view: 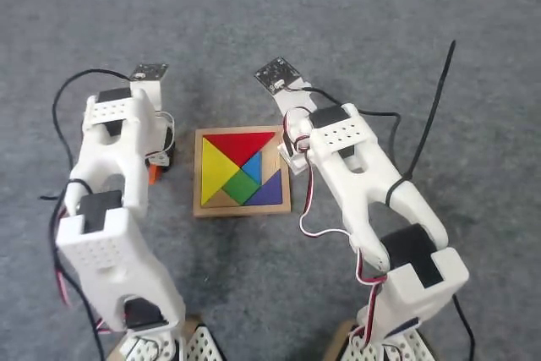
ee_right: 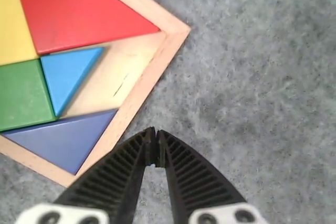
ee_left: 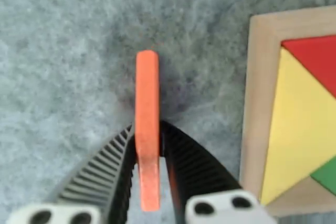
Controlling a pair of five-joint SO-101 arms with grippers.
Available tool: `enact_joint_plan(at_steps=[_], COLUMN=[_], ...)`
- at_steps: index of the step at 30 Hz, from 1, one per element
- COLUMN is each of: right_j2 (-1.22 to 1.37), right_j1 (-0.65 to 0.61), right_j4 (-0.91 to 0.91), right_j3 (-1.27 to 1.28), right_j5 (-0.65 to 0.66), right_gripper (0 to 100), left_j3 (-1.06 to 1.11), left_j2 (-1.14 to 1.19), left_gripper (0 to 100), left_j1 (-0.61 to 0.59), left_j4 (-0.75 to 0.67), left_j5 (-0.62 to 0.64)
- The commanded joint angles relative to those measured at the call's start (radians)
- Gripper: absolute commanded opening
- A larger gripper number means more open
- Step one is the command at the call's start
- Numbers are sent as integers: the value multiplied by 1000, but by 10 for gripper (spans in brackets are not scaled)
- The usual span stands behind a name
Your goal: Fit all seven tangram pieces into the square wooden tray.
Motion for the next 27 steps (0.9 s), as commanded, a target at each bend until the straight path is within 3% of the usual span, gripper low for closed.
enact_joint_plan(at_steps=[1, 7, 11, 15, 21, 27], right_j2=[-73, -74, -122, -213, -346, -374], right_j1=[16, 19, 56, 113, 242, 298], right_j4=[-15, -13, -5, -39, -122, -130], right_j3=[-3, -8, -2, 57, 149, 160], right_j5=[-9, -9, -41, -69, -230, -298], right_gripper=[9, 9, 9, 9, 9, 9], left_j3=[-31, -30, 21, 139, 236, 232], left_j2=[-115, -189, -339, -482, -434, -293], left_gripper=[21, 13, 12, 12, 13, 15], left_j1=[-14, 48, 172, 316, 525, 578], left_j4=[26, 114, 115, -26, -212, -325], left_j5=[-5, 68, 172, 321, 505, 704])
